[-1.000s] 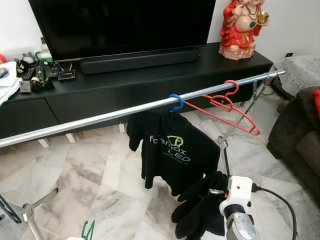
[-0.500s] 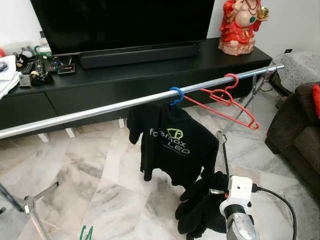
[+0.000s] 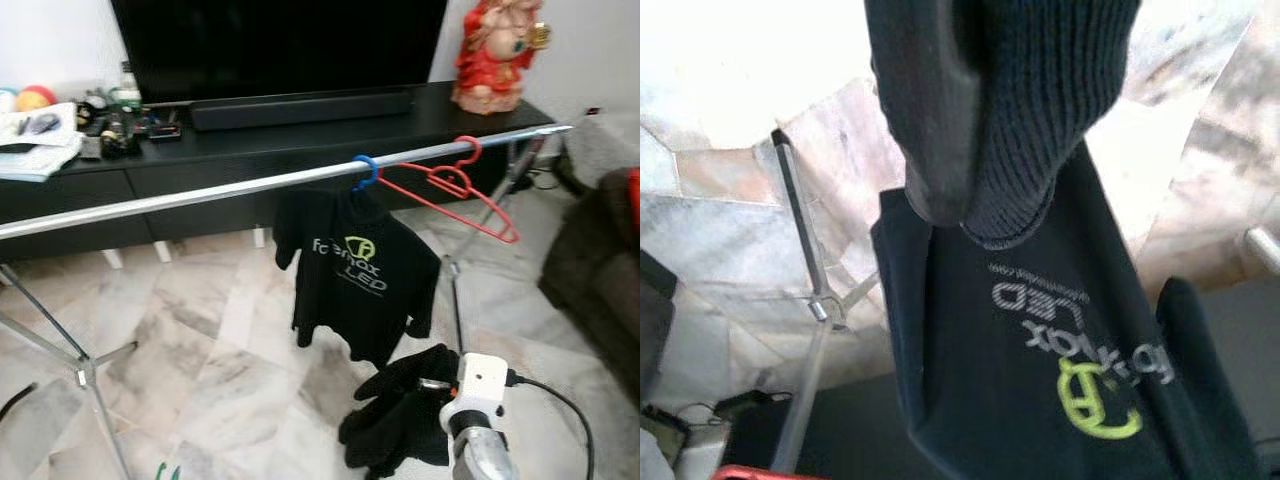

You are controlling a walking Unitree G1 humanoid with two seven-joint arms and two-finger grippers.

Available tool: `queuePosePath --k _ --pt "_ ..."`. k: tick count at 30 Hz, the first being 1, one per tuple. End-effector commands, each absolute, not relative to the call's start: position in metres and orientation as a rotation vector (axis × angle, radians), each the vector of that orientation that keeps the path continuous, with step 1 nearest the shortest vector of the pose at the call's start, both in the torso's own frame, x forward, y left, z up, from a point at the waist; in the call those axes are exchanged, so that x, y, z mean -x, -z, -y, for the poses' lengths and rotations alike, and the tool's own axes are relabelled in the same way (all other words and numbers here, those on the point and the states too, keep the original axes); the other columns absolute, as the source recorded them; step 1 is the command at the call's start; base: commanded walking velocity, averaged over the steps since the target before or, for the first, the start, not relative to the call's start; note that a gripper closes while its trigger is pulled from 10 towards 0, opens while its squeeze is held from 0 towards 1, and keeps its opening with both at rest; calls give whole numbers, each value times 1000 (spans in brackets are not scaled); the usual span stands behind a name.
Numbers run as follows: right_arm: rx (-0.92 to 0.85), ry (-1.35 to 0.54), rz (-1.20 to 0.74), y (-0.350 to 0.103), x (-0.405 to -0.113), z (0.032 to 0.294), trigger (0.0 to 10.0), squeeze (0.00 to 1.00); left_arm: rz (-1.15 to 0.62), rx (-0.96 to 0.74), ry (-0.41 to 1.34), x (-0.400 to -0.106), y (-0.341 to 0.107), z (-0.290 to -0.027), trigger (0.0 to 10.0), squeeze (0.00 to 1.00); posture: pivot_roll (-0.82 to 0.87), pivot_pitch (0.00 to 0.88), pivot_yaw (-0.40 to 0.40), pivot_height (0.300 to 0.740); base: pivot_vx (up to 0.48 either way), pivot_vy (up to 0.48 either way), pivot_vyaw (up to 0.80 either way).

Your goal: Hang hanger

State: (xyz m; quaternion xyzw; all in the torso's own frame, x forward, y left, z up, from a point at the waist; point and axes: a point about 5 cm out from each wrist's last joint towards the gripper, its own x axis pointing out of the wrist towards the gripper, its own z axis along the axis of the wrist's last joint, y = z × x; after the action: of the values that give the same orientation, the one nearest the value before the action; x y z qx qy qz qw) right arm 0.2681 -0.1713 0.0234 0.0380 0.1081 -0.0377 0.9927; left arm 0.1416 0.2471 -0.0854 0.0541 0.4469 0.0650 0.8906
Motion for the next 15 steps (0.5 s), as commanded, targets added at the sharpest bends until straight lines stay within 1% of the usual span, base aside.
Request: queuePosePath --k 1,15 --pt "-73 84 -198 -27 -270 174 10000 0 -977 -105 -129 -129 91 -244 10000 0 -5 116 11 721 -315 0 0" --pt "-70 88 -201 -26 -270 175 10000 0 -980 -104 -129 -127 92 -243 10000 0 -2 112 10 721 -320 0 0"
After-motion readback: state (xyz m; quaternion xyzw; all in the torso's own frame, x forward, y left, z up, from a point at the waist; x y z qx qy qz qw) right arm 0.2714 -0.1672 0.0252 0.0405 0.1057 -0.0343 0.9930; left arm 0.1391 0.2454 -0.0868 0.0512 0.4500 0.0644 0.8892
